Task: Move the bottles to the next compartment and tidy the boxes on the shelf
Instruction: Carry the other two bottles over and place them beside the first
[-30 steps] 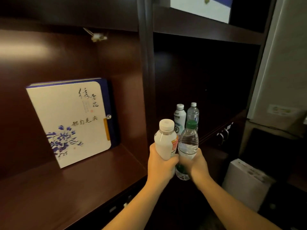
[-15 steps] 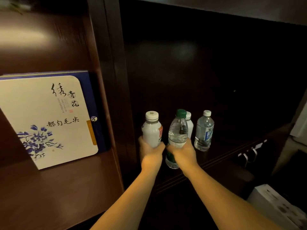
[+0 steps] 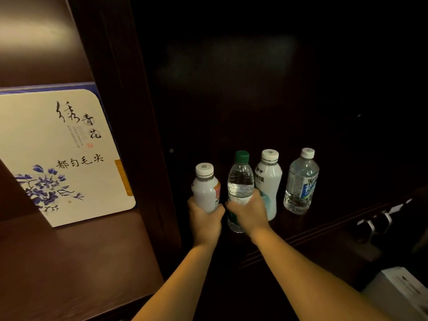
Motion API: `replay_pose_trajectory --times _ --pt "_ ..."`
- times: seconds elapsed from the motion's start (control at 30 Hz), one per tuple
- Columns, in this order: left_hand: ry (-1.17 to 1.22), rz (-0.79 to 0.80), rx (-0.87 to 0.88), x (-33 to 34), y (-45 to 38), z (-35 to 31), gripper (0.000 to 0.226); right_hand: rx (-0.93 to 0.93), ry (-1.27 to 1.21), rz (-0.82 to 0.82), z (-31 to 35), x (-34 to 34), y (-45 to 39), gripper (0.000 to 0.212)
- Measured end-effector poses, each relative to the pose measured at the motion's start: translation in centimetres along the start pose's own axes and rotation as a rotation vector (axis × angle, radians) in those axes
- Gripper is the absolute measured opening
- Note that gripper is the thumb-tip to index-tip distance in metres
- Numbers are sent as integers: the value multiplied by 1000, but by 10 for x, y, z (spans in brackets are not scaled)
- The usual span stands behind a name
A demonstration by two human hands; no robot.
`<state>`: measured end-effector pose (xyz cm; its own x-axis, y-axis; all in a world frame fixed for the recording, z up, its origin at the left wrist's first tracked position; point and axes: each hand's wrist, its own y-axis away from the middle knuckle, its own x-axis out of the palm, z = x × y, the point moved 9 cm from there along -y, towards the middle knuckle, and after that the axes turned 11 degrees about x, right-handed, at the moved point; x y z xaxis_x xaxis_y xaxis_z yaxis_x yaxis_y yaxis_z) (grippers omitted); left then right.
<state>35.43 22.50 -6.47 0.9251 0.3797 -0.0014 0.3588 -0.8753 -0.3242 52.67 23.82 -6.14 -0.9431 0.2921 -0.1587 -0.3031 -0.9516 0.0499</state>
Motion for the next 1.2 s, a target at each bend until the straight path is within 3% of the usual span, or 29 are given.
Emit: replay_pose_trajectory --times 0.1,0.3,0.47,0.73,0.87,1.0,1.07,1.2 --pt "29 1 19 1 0 3 68 -14 20 42 1 6 -2 46" --pt "67 -2 42 1 4 3 68 -46 29 59 4 7 -1 32" --pt "52 31 24 1 3 -1 71 -1 62 78 2 7 1 53" --pt "-37 80 -36 -2 5 -6 84 14 92 59 2 6 2 51" --pt "-129 100 -103 -8 10 -10 89 78 60 12 -5 0 8 60" --pt "-307 170 -153 -15 32 -22 97 -58 -29 -109 5 -12 39 39" --pt "-197 179 -72 -23 56 -37 90 -133 -57 -209 16 -21 63 34" --pt "66 222 -24 -69 118 -50 50 -218 -223 -316 41 -32 125 34"
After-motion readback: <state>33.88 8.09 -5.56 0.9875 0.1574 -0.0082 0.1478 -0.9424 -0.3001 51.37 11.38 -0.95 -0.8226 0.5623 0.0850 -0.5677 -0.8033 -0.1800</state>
